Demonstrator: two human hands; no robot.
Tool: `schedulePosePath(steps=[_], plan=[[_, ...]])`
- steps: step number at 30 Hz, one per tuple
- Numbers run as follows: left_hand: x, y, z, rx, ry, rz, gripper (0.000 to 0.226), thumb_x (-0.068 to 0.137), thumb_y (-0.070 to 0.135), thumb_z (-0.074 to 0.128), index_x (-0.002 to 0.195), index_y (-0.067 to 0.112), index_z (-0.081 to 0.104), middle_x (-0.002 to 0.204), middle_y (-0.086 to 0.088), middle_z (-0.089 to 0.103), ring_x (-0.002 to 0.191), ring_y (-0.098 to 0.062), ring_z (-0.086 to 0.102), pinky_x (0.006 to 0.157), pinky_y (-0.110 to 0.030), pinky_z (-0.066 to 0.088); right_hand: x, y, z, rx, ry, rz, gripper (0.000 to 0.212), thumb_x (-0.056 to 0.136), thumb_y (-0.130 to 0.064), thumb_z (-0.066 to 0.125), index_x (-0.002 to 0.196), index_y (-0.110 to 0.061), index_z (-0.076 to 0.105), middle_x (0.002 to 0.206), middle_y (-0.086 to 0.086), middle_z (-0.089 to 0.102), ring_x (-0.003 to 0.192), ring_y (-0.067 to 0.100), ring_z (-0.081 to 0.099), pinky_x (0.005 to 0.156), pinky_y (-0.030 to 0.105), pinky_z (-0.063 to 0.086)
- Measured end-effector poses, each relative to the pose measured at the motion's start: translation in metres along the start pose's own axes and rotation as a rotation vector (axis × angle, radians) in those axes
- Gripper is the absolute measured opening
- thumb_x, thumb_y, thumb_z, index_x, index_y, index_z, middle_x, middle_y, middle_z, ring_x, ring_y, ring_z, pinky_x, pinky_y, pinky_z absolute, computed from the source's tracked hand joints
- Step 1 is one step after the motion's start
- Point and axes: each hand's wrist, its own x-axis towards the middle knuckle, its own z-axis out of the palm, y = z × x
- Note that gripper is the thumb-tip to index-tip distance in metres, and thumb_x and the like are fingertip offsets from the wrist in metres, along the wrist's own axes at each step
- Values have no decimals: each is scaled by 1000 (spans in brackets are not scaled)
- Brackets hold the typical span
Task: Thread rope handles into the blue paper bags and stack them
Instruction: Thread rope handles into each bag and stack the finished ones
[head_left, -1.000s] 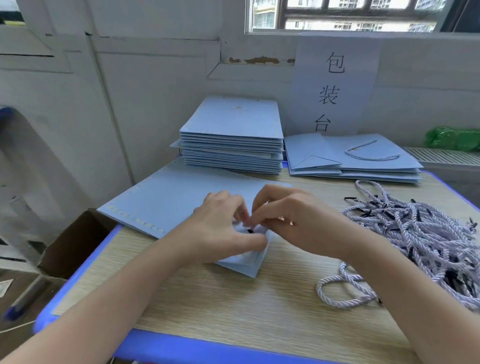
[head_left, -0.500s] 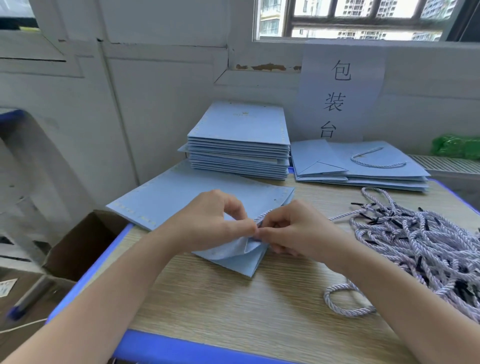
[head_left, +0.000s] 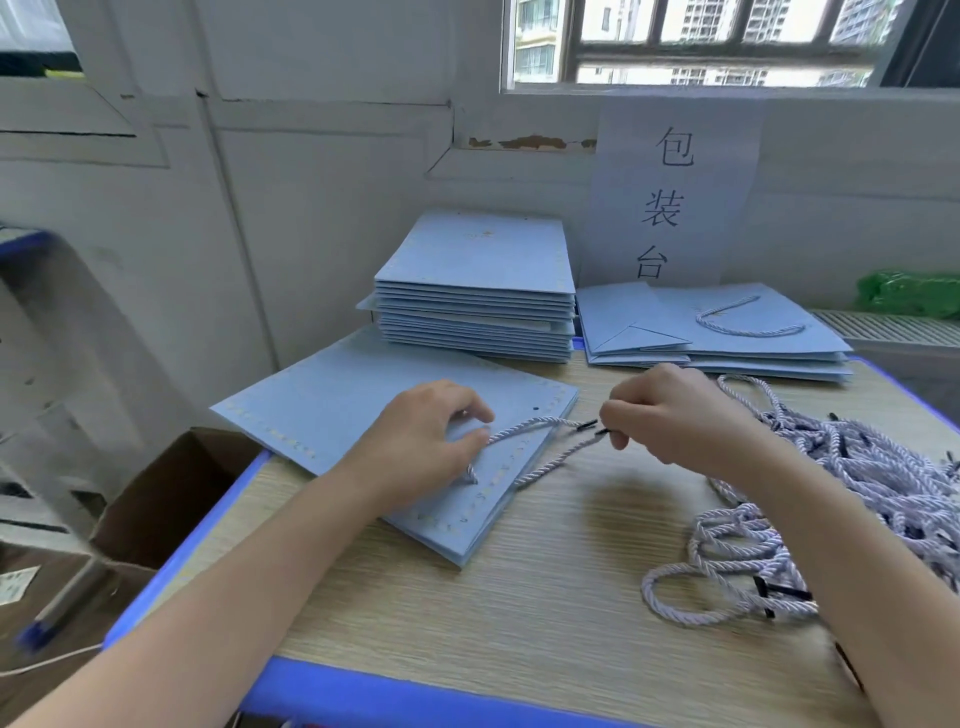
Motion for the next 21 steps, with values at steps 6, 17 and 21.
schedulePosePath(steps=[6,17,21], plan=[[1,-1,2,44,3,43,43,90,0,44,126,20,57,131,5,52,122,-8,43,87,-10,26,9,10,9,-256,102,15,18,86,-26,53,71,-18,59,67,-3,59,63,14,51,55,26,37],[1,4,11,199,-56,47,57,89,53,54,137,23,46,145,8,40,133,-7,32,104,-21,23,12,7,32,-9,6,-322,14,85,-26,64,99,-30,65,83,-15,49,73,6,50,69,23,41],[1,6,12,195,-68,42,75,70,71,44,130,26,51,131,11,48,125,-7,40,105,-26,29,14,5,38,-133,23,-394,21,85,-30,67,105,-29,71,80,-18,42,71,9,50,73,27,42]])
